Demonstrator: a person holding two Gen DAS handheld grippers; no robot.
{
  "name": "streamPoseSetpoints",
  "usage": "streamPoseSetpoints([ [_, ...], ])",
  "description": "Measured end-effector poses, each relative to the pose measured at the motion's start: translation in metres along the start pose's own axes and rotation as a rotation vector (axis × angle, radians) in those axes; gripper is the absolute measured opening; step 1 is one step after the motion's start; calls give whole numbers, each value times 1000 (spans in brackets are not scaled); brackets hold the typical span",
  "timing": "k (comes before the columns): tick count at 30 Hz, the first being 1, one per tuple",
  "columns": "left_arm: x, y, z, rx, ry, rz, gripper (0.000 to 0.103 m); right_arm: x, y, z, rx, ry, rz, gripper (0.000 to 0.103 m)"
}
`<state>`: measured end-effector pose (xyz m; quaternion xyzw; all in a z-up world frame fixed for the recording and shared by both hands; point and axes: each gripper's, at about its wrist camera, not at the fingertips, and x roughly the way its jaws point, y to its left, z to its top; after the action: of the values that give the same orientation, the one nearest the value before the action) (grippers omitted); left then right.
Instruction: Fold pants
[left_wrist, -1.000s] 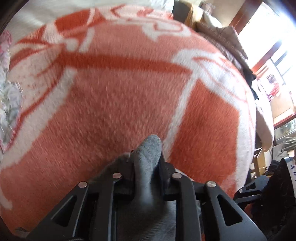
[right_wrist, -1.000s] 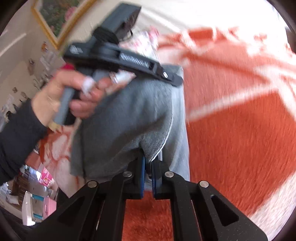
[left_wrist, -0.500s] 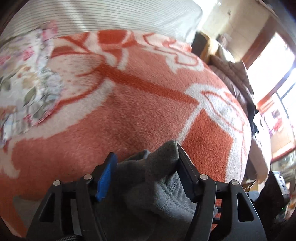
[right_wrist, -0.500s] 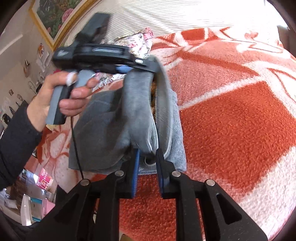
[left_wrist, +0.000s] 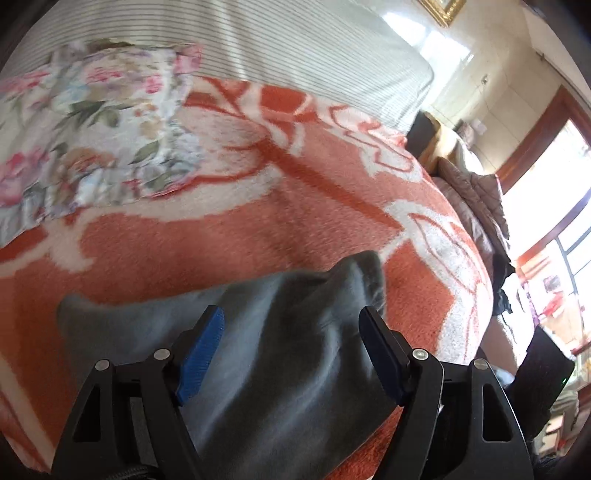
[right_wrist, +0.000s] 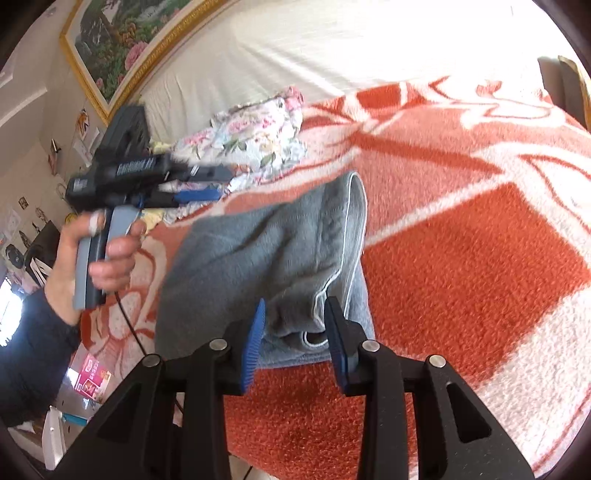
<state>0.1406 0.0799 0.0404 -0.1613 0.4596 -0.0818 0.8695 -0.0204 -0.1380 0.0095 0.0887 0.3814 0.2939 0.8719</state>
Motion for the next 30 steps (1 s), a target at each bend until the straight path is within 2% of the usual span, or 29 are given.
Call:
streamPoseSetpoints([
  [2,-12,12,-17,-30,-20,26,76,2,2,6,-7,-15,-17,63],
  [6,-31,45,-53,-131,-41,87,77,18,4,20,-11,-20,-61,72],
  [8,-37,63,-72,-208,-44,79,78,34,4,28,-9,4,-77,79],
  [12,-42,86,-98,-290,-47,93,78,61,-3,34,24,39,-84,79],
  [16,-44,101,-115,-348,-61,79,78,69,-9,30,55,50,-80,79],
  [30,-25,115,-131,-432,-63,48,78,84,-28,24,105,114,-53,82],
])
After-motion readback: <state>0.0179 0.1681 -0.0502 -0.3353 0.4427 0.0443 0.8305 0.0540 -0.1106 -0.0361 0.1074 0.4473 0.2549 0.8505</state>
